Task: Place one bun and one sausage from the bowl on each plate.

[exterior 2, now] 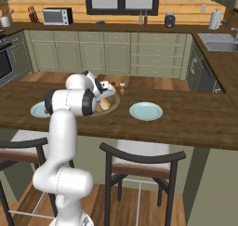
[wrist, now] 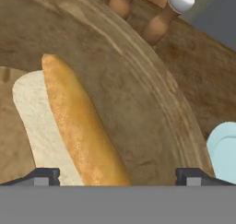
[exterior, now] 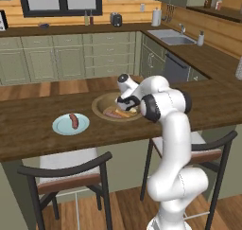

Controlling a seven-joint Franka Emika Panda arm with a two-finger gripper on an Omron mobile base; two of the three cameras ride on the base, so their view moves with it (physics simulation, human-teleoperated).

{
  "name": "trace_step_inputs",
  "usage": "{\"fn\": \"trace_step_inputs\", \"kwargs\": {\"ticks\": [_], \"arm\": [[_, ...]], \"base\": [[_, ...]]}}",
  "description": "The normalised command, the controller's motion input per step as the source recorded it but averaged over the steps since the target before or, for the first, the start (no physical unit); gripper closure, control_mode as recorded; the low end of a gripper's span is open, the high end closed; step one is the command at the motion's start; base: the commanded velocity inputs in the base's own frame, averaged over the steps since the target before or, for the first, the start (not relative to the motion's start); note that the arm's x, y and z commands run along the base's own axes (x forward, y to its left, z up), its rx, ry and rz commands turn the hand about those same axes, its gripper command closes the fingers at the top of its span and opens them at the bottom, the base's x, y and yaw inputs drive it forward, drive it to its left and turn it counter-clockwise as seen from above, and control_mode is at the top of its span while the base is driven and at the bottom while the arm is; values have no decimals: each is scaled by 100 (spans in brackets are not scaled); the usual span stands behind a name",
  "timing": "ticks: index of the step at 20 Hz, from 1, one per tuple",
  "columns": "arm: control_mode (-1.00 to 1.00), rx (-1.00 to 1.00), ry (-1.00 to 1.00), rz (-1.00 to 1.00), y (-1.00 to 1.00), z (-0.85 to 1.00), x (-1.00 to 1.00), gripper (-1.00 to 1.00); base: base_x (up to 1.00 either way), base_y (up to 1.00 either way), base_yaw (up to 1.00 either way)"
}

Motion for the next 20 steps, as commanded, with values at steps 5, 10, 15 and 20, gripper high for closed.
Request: {"fn": "trace_step_inputs", "kwargs": {"ticks": [5,10,15,20], "arm": [[-100,-4,0,8,-9,-21,0,-100],[-100,-3,0,0,-1,-18,8,100],[-100,-1,0,0,0,-6,8,100],[-100,0,0,0,-2,0,0,100]], "base": [[0,0,0],[0,0,0],[0,0,0],[0,0,0]]}}
